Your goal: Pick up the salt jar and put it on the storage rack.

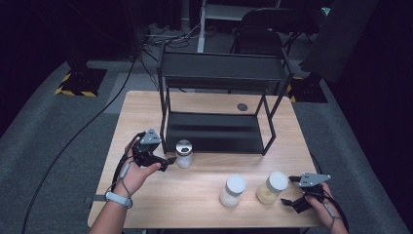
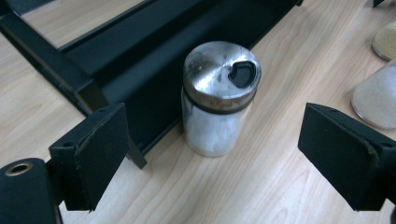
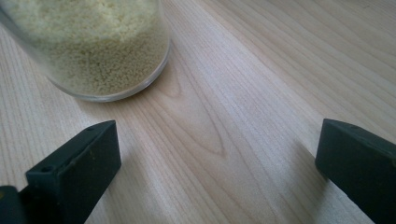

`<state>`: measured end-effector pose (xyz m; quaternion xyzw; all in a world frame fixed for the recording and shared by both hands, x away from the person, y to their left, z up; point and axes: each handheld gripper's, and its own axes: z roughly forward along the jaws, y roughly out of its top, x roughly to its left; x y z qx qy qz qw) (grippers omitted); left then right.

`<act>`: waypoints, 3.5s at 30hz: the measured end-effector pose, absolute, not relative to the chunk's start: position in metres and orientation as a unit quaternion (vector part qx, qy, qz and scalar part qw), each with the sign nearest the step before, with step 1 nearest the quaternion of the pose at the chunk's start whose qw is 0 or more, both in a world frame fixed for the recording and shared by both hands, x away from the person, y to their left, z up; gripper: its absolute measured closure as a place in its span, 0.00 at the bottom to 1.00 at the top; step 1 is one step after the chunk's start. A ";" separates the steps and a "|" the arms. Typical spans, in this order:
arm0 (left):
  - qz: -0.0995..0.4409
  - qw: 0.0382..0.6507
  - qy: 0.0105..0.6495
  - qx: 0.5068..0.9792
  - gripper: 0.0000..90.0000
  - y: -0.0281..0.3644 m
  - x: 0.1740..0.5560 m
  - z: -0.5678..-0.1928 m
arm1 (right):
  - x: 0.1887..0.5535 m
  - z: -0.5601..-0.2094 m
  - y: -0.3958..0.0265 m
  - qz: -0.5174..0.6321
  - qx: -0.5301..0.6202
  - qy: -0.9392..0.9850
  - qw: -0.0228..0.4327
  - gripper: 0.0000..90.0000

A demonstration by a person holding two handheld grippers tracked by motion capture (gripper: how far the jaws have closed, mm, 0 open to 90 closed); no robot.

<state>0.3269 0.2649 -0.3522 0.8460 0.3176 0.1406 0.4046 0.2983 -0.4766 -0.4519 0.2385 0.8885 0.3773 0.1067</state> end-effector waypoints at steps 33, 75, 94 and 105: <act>0.127 0.402 0.315 0.850 0.15 0.228 0.362 -0.372 | 0.298 -0.452 -0.476 0.377 0.239 0.888 0.107 0.00; 0.128 0.356 0.336 0.863 0.33 0.198 0.366 -0.392 | 0.298 -0.452 -0.476 0.377 0.239 0.888 0.107 0.00; 0.137 0.346 0.323 0.870 0.33 0.181 0.368 -0.357 | 0.299 -0.452 -0.477 0.377 0.236 0.889 0.106 0.00; 0.152 0.348 0.319 0.868 0.33 0.172 0.375 -0.329 | 0.299 -0.452 -0.477 0.377 0.236 0.889 0.106 0.00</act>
